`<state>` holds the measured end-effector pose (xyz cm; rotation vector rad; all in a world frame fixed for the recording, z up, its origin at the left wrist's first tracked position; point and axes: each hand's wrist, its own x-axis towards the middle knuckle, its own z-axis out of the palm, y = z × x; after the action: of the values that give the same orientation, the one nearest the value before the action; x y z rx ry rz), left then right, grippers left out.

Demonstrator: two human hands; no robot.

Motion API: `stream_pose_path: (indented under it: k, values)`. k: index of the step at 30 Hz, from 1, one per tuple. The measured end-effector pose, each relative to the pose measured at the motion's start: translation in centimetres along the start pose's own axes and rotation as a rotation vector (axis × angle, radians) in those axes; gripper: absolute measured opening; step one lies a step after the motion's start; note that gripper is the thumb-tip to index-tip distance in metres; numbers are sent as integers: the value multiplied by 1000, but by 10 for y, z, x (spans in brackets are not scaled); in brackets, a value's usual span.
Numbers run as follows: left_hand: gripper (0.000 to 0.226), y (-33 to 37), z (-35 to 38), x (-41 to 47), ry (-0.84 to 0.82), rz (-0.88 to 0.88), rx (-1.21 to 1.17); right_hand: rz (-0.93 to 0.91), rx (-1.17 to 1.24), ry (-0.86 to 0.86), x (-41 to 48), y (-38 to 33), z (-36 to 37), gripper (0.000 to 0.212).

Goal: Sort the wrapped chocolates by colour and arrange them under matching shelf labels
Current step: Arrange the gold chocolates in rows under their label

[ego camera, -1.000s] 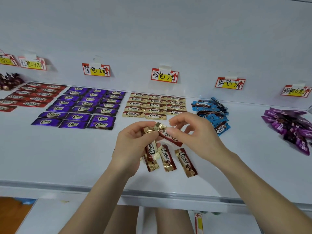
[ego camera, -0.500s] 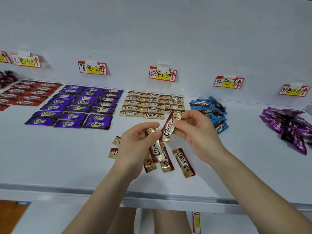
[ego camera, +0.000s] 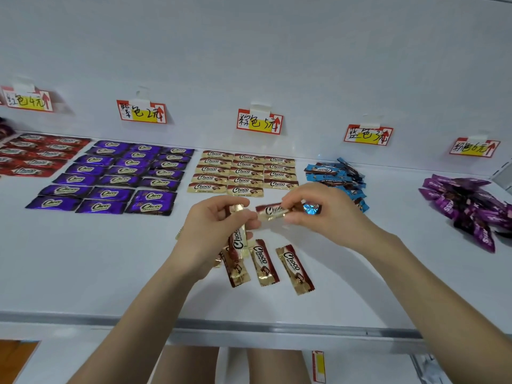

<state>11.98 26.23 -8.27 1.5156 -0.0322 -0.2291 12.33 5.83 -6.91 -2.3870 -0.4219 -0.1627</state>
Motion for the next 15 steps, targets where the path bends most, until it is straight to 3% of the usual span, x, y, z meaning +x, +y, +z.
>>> stream_pose_path:
  k: [5,15]
  values:
    - [12,-6,-8,3,165,6,-232,139,-178,171,25,26,5,21]
    - [11,-14,-12,3,329,32,-406,104,-425,55,31,33,24,22]
